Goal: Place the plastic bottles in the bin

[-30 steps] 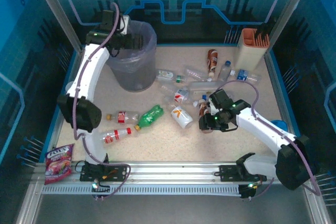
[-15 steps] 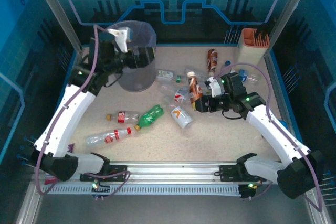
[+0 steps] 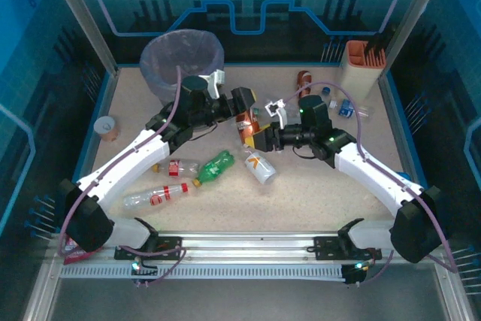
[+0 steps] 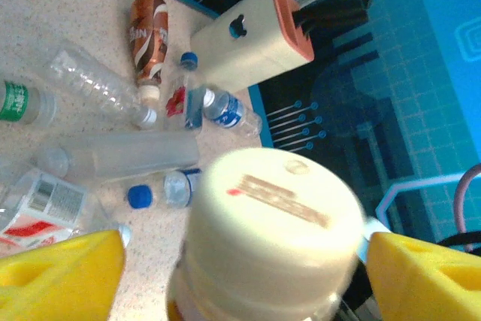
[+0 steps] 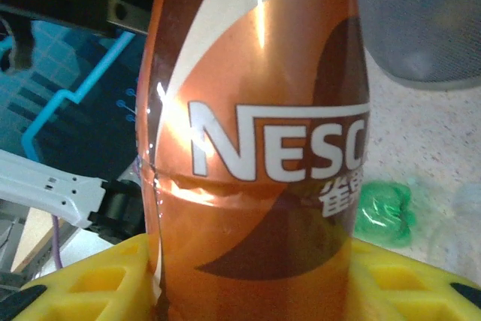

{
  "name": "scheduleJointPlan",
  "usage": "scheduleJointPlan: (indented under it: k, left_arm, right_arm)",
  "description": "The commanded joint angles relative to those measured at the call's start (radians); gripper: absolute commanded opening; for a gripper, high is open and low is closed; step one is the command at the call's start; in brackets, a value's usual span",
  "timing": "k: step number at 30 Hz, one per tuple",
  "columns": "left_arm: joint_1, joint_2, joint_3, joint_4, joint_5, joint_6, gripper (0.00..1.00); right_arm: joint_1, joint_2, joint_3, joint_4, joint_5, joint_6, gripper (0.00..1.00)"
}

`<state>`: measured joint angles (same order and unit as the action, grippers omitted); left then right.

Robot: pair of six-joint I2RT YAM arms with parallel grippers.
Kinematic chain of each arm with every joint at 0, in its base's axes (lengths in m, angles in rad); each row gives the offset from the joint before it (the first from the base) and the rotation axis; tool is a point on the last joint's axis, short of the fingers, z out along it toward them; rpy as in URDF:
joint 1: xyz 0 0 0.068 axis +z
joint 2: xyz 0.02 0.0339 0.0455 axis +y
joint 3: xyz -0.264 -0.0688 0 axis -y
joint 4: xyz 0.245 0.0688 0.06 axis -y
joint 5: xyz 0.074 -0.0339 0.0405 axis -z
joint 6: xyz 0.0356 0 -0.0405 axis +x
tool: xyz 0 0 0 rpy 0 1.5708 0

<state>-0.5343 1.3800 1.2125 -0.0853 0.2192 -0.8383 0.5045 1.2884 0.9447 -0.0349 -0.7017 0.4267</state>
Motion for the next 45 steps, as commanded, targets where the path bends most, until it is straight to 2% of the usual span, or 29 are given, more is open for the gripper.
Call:
scheduleJointPlan:
  k: [1, 8, 13, 15, 17, 21, 23, 26, 30, 38, 40, 45]
  left_arm:
    - [-0.006, 0.015, -0.003, 0.088, -0.031, -0.032, 0.77]
    - [-0.01, 0.027, -0.004, 0.076, -0.052, -0.026, 0.48]
    - [-0.01, 0.025, 0.0, 0.057, -0.069, -0.009, 0.36]
    - [-0.01, 0.024, 0.01, 0.037, -0.083, 0.01, 0.35]
    - [-0.01, 0.022, 0.023, 0.017, -0.094, 0.028, 0.33]
    - [-0.01, 0.016, 0.039, -0.012, -0.111, 0.057, 0.32]
    - [-0.01, 0.005, 0.049, -0.028, -0.122, 0.076, 0.31]
    - [-0.006, -0.015, 0.085, -0.072, -0.148, 0.127, 0.29]
    - [0.034, -0.027, 0.181, -0.167, -0.203, 0.19, 0.28]
    - [0.223, 0.029, 0.435, -0.31, -0.213, 0.345, 0.2]
    - [0.267, 0.067, 0.506, -0.347, -0.23, 0.387, 0.17]
    - [0.373, 0.176, 0.639, -0.394, -0.267, 0.438, 0.01]
  right_arm:
    - [0.021, 0.025, -0.026, 0.133, -0.036, 0.054, 0.36]
    - [0.028, 0.045, -0.034, 0.139, -0.039, 0.064, 0.36]
    - [0.026, 0.04, -0.021, 0.103, -0.034, 0.051, 0.4]
    - [0.024, 0.035, -0.011, 0.083, -0.032, 0.045, 0.52]
    - [0.012, 0.026, 0.0, 0.054, -0.034, 0.043, 0.76]
    - [-0.055, 0.001, -0.003, 0.075, -0.113, 0.087, 0.94]
    - [-0.102, -0.033, -0.021, 0.104, -0.136, 0.119, 1.0]
    - [-0.178, -0.089, -0.036, 0.077, -0.139, 0.131, 1.0]
    - [-0.259, -0.144, -0.03, -0.121, -0.059, 0.068, 1.0]
    - [-0.346, -0.217, -0.103, -0.341, 0.063, 0.028, 1.0]
    - [-0.346, -0.223, -0.12, -0.351, 0.084, 0.029, 1.0]
    - [-0.346, -0.233, -0.152, -0.344, 0.11, 0.041, 1.0]
